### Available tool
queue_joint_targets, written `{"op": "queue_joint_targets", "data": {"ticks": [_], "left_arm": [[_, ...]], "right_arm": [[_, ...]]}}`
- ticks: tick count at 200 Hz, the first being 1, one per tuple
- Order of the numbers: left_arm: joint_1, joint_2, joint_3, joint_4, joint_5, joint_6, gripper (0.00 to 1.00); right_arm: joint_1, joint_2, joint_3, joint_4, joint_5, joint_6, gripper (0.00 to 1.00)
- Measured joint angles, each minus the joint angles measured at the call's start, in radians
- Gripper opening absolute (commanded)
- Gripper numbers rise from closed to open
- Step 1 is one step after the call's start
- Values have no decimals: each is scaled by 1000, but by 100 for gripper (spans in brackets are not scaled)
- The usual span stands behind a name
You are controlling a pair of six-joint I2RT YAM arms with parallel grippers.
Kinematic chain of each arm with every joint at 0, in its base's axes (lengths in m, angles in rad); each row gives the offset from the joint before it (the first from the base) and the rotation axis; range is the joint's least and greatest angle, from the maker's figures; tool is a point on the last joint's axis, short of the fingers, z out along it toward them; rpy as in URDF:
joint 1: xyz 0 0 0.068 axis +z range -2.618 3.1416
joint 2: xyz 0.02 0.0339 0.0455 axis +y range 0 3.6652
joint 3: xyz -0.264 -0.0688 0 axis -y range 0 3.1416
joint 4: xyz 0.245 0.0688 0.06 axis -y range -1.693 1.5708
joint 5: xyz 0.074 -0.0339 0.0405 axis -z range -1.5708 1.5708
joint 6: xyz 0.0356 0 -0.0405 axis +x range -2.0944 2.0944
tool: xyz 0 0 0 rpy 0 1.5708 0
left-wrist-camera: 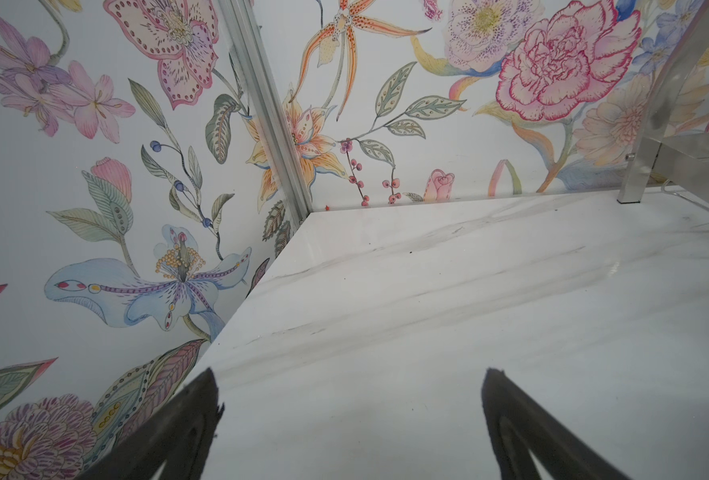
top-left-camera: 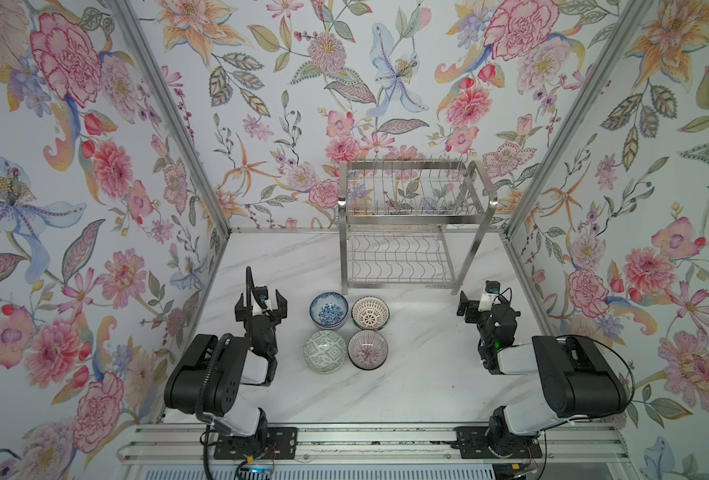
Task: Load the bowls into the dish rack
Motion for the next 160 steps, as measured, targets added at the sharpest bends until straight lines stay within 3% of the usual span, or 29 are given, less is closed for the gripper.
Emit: {"op": "queue_joint_targets", "data": {"ticks": [65,81,116,138,160], "left_arm": [[0,0,0,0,0,0,99],[0,-32,0,-36,-7,0,99],[-20,-350,43,-286,-85,-13,99],[-30,-526,198,-546,-103,-47,99],[-34,-583,384,-805,-88,-105,99]], "right_arm": [[2,-2,0,-3,10,0,99],[12,-48,3,-72,39,0,99],[129,-296,97,-319,124,-47,99],[241,-443,233,-513,175,-58,99],[269,-518,394,-725,187,-22,99]]}}
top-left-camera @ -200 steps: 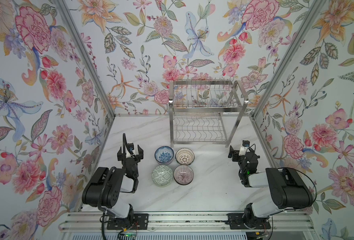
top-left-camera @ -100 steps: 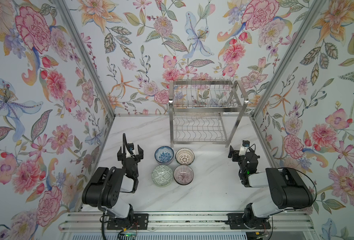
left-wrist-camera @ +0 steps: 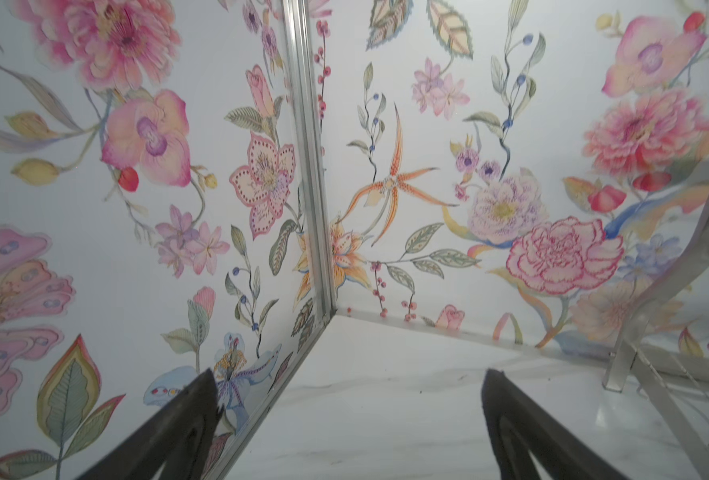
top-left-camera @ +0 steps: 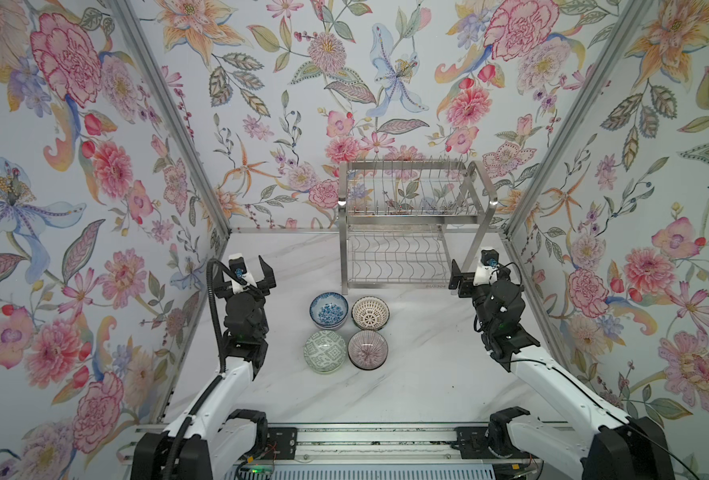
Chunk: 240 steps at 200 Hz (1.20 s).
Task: Load the bowls into the dish rack
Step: 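Move the left gripper to the blue floral bowl while the right nears the rack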
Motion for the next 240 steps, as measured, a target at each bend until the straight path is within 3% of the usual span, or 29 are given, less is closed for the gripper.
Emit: {"op": "queue_joint_targets", "data": {"ticks": [41,91,121,189,240], "left_arm": [[-5,70,272,-450,192,-83,99],[-107,176,326,-760,319,-129,99],[-176,269,346,-833,320,-132,99],[-180,356,315,-862,373,-166,99],[-180,444,277,-813,452,-196,86]], "right_arm": [[9,37,278,-391,-5,89,99],[50,106,345,-626,-27,137,99],[55,137,345,-664,-35,150,99],[55,150,396,-719,-39,156,99],[56,156,412,-720,-40,156,99]]}}
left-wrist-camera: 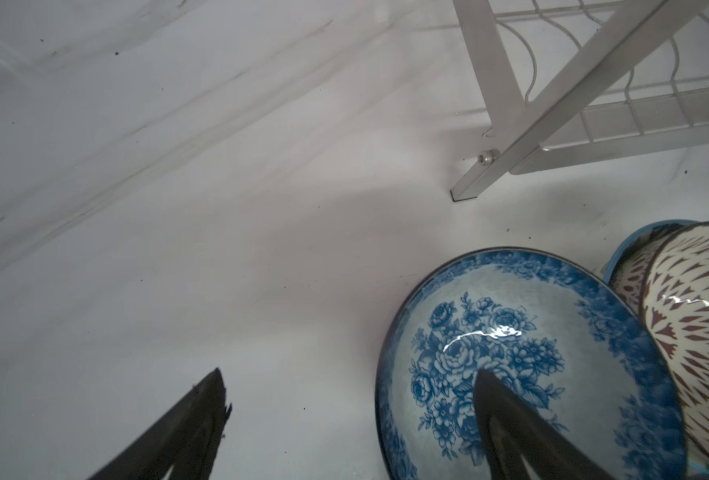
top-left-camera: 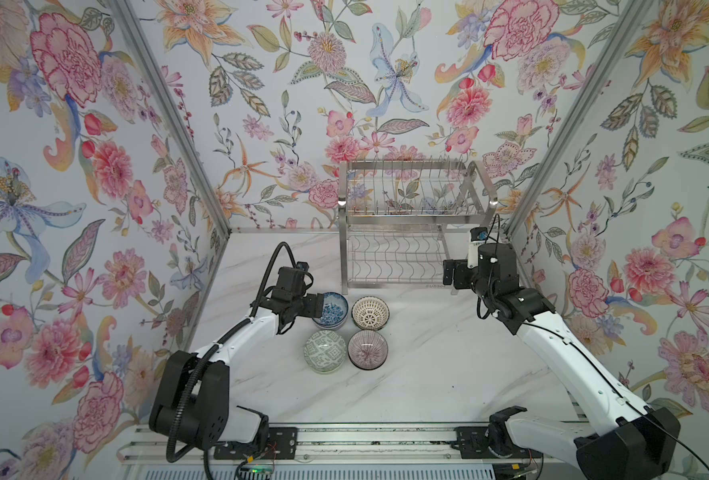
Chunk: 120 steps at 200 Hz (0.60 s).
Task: Load the bowls into the dish rack
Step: 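Move the left gripper to the blue floral bowl while the right nears the rack, then close the left gripper on the rim of the blue floral bowl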
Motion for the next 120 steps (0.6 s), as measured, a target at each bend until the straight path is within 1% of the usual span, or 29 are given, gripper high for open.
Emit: {"op": "queue_joint_targets", "data": {"ticks": [15,36,73,90,120], "left_arm": [[0,20,0,12,18,-7,77],[0,27,0,21,25,-15,60],[0,34,0,28,25,-14,39],[0,49,0,28,28,-15,34],[0,61,0,27,32,-14,32]], "right_arm": [[0,2,0,0,-3,0,99],[0,2,0,0,-5,0,99],[0,2,0,0,-6,0,99],[0,3,0,0,-6,0,99],[0,9,0,0,-6,0,99]]}}
